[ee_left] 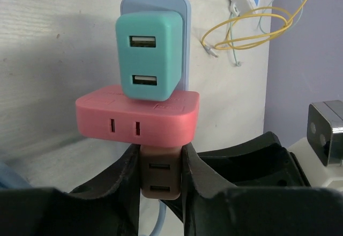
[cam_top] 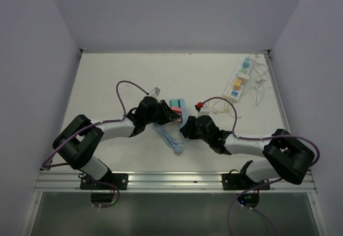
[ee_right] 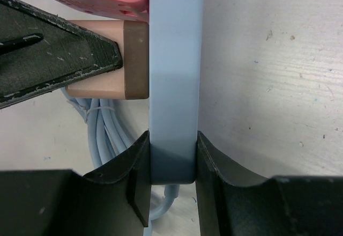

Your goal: Pull the plug off the socket

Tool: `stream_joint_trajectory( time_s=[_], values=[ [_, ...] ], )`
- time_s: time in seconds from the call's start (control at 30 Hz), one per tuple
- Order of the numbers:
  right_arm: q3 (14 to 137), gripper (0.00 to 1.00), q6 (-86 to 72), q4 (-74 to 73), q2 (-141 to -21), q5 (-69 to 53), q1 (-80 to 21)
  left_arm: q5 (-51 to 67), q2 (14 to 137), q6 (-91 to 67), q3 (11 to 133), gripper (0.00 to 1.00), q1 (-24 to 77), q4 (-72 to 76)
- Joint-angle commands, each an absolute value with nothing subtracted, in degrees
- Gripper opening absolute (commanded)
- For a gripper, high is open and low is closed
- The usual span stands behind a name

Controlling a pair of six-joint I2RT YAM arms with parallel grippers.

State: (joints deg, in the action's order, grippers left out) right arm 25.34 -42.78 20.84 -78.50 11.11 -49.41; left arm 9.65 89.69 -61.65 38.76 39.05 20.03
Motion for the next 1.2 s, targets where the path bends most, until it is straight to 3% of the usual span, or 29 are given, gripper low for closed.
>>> stream_joint_trajectory(
  time_s=[0.0,0.07,0.4,0.93,1.03,1.17],
  values=[
    [25.49,0.0,-43.94,26.64,-77.78,13.61,-49.48,8.18,87.9,-63.63,37.27,0.16,39.46,25.49],
    [25.05,0.0,-44.56,25.67,-76.91,14.94,-49.13,7.04,85.35,-63.55,36.39,0.0,39.46,24.53],
    [25.23,0.0,-46.67,15.13,-74.09,24.17,-47.29,2.29,72.7,-61.44,36.47,0.0,39.46,14.0],
    [28.65,0.0,-43.95,11.68,-70.58,24.01,-45.61,-5.09,55.02,-58.19,38.49,0.0,38.67,-6.15],
    [28.83,0.0,-42.72,11.95,-68.47,21.98,-45.53,-2.82,56.07,-55.55,38.59,0.0,35.35,-7.03],
    [28.13,0.0,-40.35,11.78,-64.0,19.25,-45.62,6.83,59.75,-52.04,34.2,0.0,23.68,2.16]
  ],
)
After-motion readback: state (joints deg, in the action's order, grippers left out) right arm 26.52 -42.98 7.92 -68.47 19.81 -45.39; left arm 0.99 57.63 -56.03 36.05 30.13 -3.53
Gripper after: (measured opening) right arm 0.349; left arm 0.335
